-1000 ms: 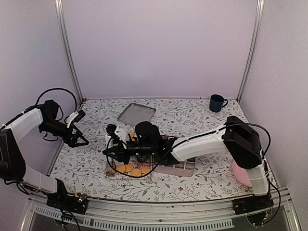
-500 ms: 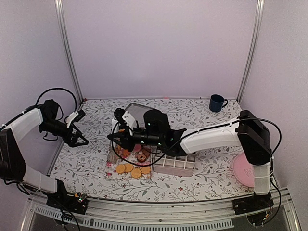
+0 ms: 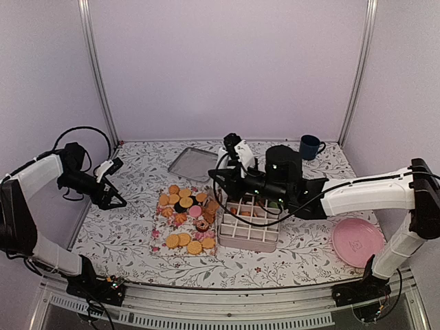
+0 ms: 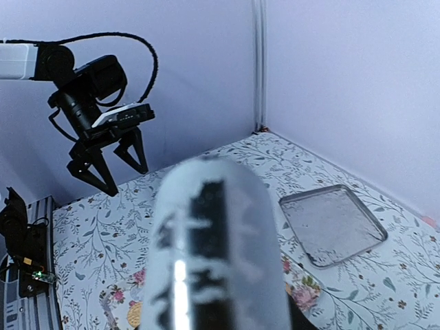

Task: Pack the cookies
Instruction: Place the fake cookies in the empty pocket of the box.

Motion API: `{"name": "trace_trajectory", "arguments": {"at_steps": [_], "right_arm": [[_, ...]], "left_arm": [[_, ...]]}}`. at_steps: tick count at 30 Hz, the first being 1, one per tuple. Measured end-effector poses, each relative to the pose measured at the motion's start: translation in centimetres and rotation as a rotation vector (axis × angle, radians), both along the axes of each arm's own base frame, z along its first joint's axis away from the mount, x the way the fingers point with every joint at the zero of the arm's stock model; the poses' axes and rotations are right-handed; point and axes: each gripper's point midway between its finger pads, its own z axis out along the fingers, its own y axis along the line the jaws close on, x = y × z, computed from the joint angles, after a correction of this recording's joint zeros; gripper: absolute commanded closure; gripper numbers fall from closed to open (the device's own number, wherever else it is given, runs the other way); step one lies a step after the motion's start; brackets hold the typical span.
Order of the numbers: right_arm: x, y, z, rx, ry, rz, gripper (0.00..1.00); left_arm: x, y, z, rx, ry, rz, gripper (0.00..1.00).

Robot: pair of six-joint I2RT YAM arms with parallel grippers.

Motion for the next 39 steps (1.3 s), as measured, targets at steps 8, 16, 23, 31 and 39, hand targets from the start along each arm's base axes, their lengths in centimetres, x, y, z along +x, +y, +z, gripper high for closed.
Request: {"name": "trace_trajectory", "arguments": {"at_steps": [8, 16, 23, 31, 39], "right_arm": [[0.6, -9.5, 1.1, -0.040, -0.011, -0.224, 1.00], [0.2, -13.8, -0.2, -0.127, 0.010, -0.328, 1.00], [0.1, -16.4, -1.0, -0.169, 0.020, -0.383, 1.00], [1.1, -18.0, -2.8, -0.218, 0.046, -0.426, 1.00], [1.5, -17.9, -3.9, -0.240, 0.067, -0.414, 0.91]], "left_arm": [[0.2, -0.1, -1.0, -0.011, 0.035, -0.002, 0.03], [0.4, -0.3, -1.2, -0.017, 0.040, -0.009, 0.02], [0.5, -0.3, -1.4, -0.018, 0.046, -0.010, 0.01], [0.9, -0.3, -1.1, -0.017, 0.037, -0.012, 0.01], [1.2, -0.3, -1.0, -0.017, 0.035, -0.009, 0.01]]}}
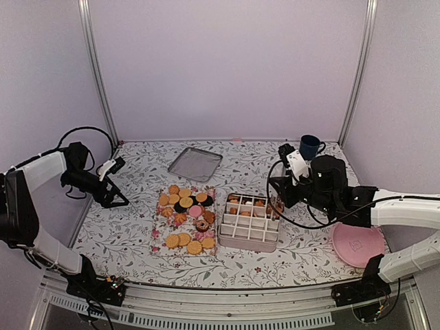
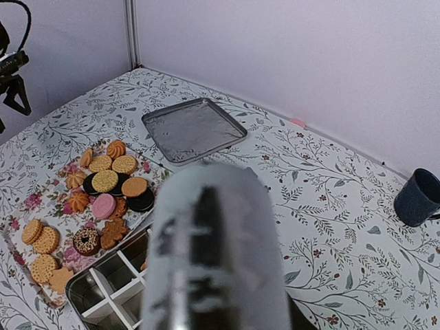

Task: Pack the cookies
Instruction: Place the fake cookies in the empty pocket of the box.

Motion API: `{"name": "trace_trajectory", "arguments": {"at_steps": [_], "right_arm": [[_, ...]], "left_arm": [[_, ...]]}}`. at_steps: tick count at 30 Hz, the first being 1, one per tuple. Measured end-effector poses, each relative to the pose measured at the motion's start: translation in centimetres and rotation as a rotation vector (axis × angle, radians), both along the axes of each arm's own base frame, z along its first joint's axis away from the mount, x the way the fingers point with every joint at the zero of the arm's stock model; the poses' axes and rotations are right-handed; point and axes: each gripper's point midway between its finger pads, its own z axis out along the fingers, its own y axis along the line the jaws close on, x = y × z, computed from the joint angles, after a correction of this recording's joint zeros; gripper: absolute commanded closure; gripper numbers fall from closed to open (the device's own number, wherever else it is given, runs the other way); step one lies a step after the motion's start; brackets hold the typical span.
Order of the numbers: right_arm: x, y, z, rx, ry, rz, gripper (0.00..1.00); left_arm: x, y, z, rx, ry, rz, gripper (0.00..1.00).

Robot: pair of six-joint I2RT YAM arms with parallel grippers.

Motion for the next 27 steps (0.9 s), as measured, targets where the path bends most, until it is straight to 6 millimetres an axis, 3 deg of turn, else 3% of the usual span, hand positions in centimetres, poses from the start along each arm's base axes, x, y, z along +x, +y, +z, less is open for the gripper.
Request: {"name": "trace_trajectory", "arguments": {"at_steps": [5, 7, 27], "right_arm": [[-0.1, 0.3, -0.2, -0.002, 0.005, 0.016, 0.82], [0.0, 0.4, -0.3, -0.002, 0.006, 0.019, 0.73], [0.3, 1.0, 0.8, -0.019, -0.034, 0.060, 0.65]], "left_arm": [[0.0, 0.0, 0.0, -0.002, 0.002, 0.004, 0.01], [0.0, 0.0, 0.0, -0.002, 0.002, 0.004, 0.01], [0.0, 0.0, 0.0, -0.002, 0.003, 0.005, 0.01]]}}
